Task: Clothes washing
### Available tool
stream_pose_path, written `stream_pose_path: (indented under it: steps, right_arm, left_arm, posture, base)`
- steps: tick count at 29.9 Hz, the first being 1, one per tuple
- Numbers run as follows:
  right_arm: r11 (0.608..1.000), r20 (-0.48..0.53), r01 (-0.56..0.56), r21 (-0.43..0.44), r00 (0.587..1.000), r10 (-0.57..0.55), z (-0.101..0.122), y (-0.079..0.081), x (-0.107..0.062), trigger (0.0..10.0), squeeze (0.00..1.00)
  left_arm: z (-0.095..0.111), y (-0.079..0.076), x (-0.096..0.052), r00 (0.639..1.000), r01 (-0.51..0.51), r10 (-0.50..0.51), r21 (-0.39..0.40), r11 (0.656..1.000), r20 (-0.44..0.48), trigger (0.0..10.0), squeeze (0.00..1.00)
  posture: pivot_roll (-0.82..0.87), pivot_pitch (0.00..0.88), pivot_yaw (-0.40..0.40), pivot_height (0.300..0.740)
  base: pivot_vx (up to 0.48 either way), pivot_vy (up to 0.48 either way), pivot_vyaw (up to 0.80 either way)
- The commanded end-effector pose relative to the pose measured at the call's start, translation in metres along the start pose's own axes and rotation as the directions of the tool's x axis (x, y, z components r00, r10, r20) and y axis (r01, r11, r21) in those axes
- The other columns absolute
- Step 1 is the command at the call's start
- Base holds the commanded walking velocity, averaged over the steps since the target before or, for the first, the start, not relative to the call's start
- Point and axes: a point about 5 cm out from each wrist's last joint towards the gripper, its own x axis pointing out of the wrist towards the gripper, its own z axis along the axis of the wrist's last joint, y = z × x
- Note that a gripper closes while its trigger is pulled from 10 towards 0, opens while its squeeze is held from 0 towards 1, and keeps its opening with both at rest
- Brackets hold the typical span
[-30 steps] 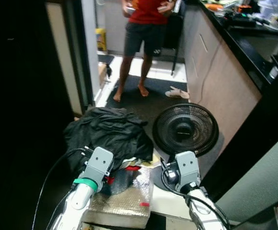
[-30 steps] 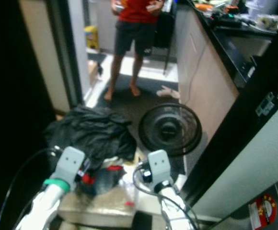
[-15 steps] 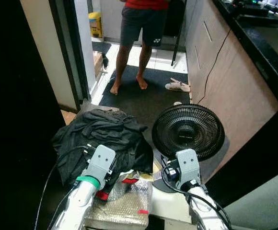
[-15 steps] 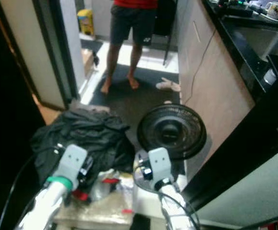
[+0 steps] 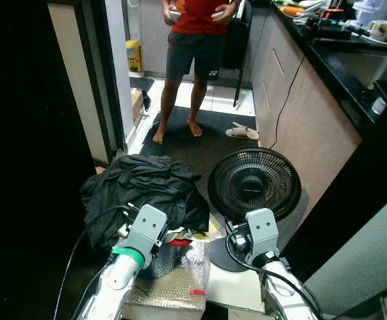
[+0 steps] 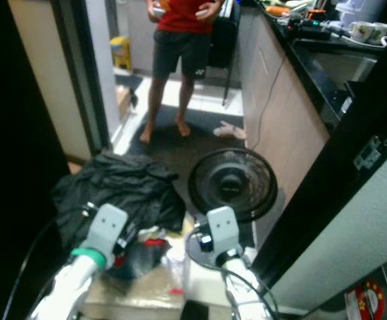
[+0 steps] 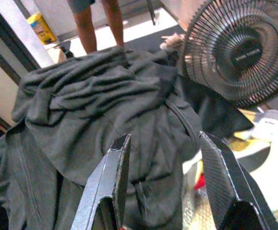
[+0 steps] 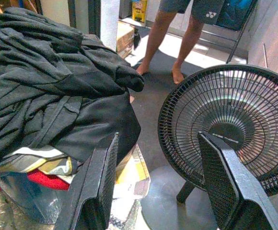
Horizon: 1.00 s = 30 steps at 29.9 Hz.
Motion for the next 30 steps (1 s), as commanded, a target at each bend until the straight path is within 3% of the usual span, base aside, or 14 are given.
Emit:
stream_pose_path:
  steps: [1, 5, 8, 13, 14, 18, 20, 24, 26, 30]
  right_arm:
    - [1.000, -0.022, -0.005, 0.006, 1.000, 0.005, -0.006, 0.001, -0.003, 10.0, 0.00]
    - [1.000, -0.015, -0.012, 0.005, 1.000, 0.012, -0.003, 0.003, 0.000, 10.0, 0.00]
    - [1.000, -0.005, -0.017, 0.000, 1.000, 0.017, 0.003, 0.003, 0.007, 10.0, 0.00]
    - [1.000, -0.005, -0.011, 0.001, 1.000, 0.011, 0.005, 0.003, 0.011, 10.0, 0.00]
    - [1.000, -0.002, -0.012, 0.014, 1.000, 0.012, 0.011, 0.004, 0.020, 10.0, 0.00]
    - [0.999, 0.002, -0.038, 0.015, 0.999, 0.038, 0.017, 0.009, 0.027, 10.0, 0.00]
    - [0.997, 0.003, -0.077, 0.004, 0.997, 0.077, 0.021, 0.015, 0.033, 10.0, 0.00]
    - [0.996, 0.002, -0.089, 0.000, 0.996, 0.089, 0.022, 0.016, 0.035, 10.0, 0.00]
    - [0.994, -0.001, -0.105, -0.009, 0.994, 0.105, 0.025, 0.017, 0.039, 10.0, 0.00]
    - [0.994, -0.001, -0.110, -0.013, 0.994, 0.110, 0.027, 0.018, 0.041, 10.0, 0.00]
  left_arm:
    - [-0.012, -0.005, -0.003, 0.997, 0.036, -0.035, 0.015, 0.999, -0.068, 10.0, 0.00]
    - [-0.013, -0.003, -0.001, 0.995, 0.048, -0.046, 0.020, 0.999, -0.086, 10.0, 0.00]
    - [-0.010, 0.018, 0.001, 0.996, -0.001, 0.003, 0.024, 1.000, -0.093, 10.0, 0.00]
    - [-0.010, 0.026, 0.002, 0.994, -0.030, 0.030, 0.003, 1.000, -0.103, 10.0, 0.00]
    - [-0.010, 0.041, 0.004, 0.988, -0.088, 0.078, -0.068, 0.994, -0.134, 10.0, 0.00]
    - [-0.009, 0.052, 0.006, 0.981, -0.125, 0.104, -0.124, 0.984, -0.161, 10.0, 0.00]
    - [-0.001, 0.056, 0.012, 0.983, -0.122, 0.094, -0.179, 0.976, -0.159, 10.0, 0.00]
    - [0.003, 0.057, 0.015, 0.985, -0.114, 0.086, -0.189, 0.975, -0.151, 10.0, 0.00]
    - [0.021, 0.061, 0.030, 0.989, -0.098, 0.074, -0.200, 0.975, -0.127, 10.0, 0.00]
    - [0.040, 0.070, 0.044, 0.992, -0.108, 0.090, -0.214, 0.971, -0.094, 10.0, 0.00]
  posture:
    - [0.01, 0.048, 0.003, 0.740]
    - [0.02, 0.058, 0.000, 0.740]
    - [0.03, 0.075, -0.011, 0.740]
    - [0.04, 0.088, -0.020, 0.740]
    - [0.08, 0.122, -0.054, 0.740]
    - [0.09, 0.136, -0.072, 0.740]
    - [0.11, 0.169, -0.100, 0.740]
    - [0.11, 0.173, -0.103, 0.740]
    - [0.13, 0.207, -0.119, 0.740]
    - [0.12, 0.222, -0.119, 0.740]
  base:
    - [0.000, 0.000, 0.00]
    - [0.000, 0.000, 0.00]
    - [0.000, 0.000, 0.00]
    - [0.000, 0.000, 0.00]
    - [0.000, 0.000, 0.00]
    - [0.000, 0.000, 0.00]
    - [0.000, 0.000, 0.00]
    - [0.000, 0.000, 0.00]
    - [0.000, 0.000, 0.00]
    - [0.000, 0.000, 0.00]
